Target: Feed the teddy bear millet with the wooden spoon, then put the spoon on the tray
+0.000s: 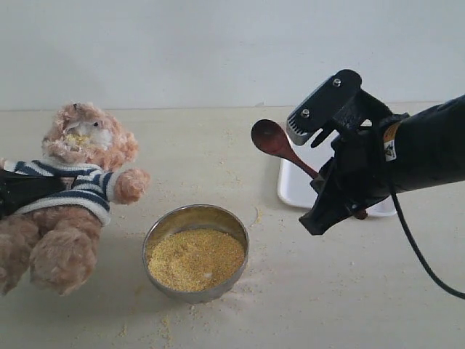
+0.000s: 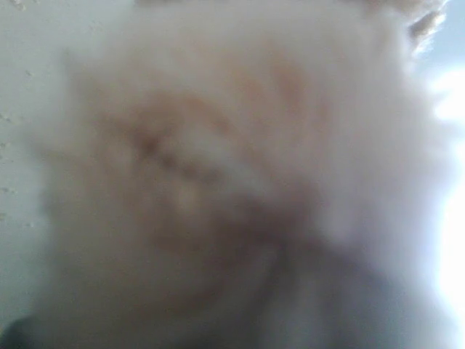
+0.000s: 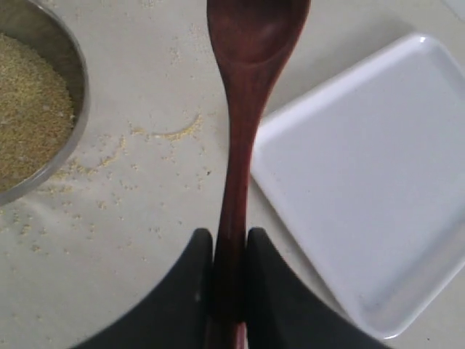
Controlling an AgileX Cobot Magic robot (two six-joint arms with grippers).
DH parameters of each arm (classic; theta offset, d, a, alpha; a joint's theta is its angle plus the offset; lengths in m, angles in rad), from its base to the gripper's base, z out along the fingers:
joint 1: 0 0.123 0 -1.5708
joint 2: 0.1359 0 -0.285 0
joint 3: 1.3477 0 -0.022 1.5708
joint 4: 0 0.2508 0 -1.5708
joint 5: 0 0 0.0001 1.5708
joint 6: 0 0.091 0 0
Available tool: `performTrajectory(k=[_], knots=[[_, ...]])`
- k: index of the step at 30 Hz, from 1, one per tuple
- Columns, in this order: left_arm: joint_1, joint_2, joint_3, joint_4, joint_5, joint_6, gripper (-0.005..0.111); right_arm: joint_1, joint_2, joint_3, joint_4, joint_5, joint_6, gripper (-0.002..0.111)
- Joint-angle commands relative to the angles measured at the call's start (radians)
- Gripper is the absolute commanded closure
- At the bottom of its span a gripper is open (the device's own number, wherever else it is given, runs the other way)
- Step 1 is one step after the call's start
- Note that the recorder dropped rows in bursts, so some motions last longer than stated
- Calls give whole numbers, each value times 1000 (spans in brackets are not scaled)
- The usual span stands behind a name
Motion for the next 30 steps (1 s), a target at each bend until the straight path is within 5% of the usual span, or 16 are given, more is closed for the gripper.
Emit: performTrajectory(k=[1,30], knots=[[-6,0,-4,-12,-34,-4,102,-44,-7,-5,-7,-11,31,108],[-73,0,-4,-12,-236,-101,102,-56,-7,-5,-15,-27,63,108]])
